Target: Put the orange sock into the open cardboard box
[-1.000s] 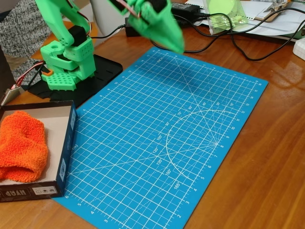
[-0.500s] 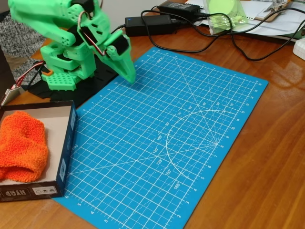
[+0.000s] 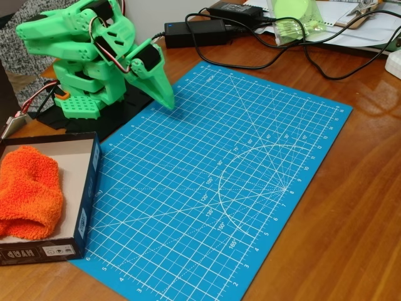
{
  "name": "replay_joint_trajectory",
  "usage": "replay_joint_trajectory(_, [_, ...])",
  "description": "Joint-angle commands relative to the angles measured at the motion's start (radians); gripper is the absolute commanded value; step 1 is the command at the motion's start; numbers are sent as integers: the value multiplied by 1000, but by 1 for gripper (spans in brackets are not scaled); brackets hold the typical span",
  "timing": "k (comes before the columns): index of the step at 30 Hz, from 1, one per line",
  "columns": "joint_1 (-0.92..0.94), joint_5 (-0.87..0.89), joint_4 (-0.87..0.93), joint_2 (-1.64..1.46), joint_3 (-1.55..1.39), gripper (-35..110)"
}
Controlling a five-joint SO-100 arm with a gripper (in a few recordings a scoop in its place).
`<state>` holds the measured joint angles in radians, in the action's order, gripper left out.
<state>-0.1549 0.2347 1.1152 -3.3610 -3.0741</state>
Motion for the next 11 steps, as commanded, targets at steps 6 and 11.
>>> replay_joint_trajectory(6, [0,18,17,-20,-2,0])
replay_joint_trajectory(11, [18,25,17,-20,-2,0])
